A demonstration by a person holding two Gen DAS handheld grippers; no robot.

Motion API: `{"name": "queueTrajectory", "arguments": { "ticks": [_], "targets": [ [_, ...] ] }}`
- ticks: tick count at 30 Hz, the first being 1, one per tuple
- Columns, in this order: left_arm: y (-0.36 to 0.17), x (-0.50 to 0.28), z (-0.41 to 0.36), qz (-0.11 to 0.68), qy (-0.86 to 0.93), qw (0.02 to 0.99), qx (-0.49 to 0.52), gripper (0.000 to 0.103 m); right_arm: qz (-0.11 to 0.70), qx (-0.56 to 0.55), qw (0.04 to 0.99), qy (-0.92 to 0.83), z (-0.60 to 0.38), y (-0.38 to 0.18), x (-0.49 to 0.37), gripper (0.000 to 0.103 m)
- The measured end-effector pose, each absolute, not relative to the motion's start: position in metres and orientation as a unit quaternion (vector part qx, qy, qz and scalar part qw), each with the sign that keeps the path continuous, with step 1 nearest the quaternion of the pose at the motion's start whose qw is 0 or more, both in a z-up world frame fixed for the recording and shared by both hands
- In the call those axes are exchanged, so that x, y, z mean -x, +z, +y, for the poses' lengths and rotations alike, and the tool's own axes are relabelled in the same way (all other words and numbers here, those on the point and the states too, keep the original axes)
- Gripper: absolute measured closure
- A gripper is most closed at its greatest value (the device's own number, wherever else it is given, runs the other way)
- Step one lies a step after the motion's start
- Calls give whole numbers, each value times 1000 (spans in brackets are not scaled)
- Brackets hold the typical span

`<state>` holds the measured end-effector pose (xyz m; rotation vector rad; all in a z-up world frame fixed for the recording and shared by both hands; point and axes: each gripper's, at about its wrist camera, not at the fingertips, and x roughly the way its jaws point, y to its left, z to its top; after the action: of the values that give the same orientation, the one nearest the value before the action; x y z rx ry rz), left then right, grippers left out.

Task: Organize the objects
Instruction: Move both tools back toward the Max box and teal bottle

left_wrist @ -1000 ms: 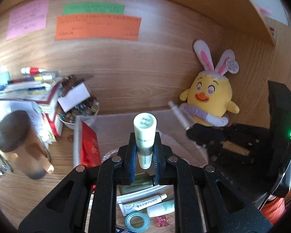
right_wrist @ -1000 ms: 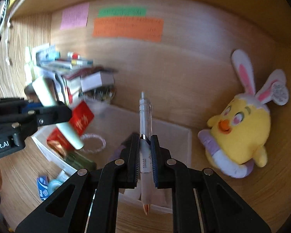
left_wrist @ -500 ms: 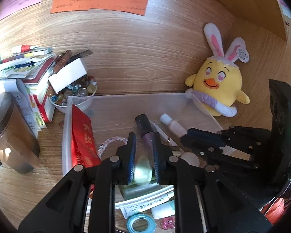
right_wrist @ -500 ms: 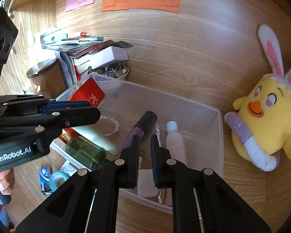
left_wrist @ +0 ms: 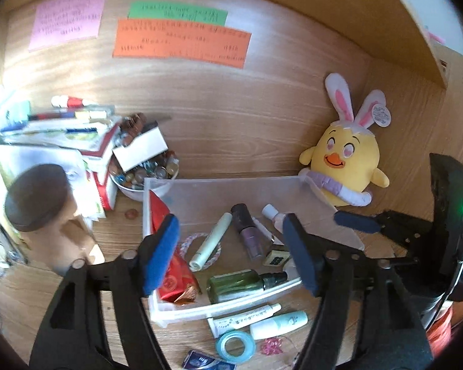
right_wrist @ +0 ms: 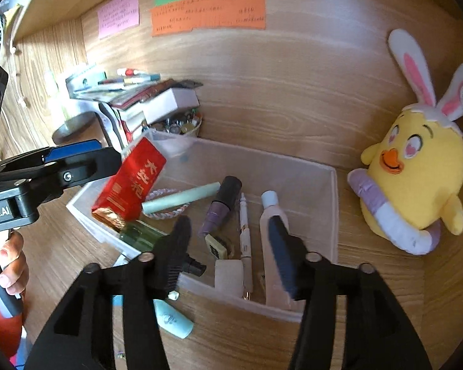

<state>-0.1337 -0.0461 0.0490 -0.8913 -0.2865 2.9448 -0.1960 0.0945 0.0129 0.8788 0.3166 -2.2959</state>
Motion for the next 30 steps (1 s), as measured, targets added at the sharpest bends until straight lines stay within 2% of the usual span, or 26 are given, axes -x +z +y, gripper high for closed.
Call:
{"name": "queueTrajectory", "arguments": {
  "ticks": [2,4,7,9,20,30],
  "targets": [
    [52,124,-44,-80,956,18,282,11,120,-326,326,-879,99,18,188,47],
    [52,115,-41,-68,959,8,276,5,121,-319,329,-880,102,21,179,45],
    [50,103,-36,-46,959,5,280,5,124,-315,335,-879,105,23,168,37],
    [47,95,-34,-32,957,5,287,5,128,-309,338,-880,107,21,159,36],
    [14,67,-38,-2,939,7,344,3,195,-340,377,-839,94,-22,127,36],
    [-34,63,-39,7,907,23,420,3,205,-392,369,-817,89,-56,142,38]
  ]
}}
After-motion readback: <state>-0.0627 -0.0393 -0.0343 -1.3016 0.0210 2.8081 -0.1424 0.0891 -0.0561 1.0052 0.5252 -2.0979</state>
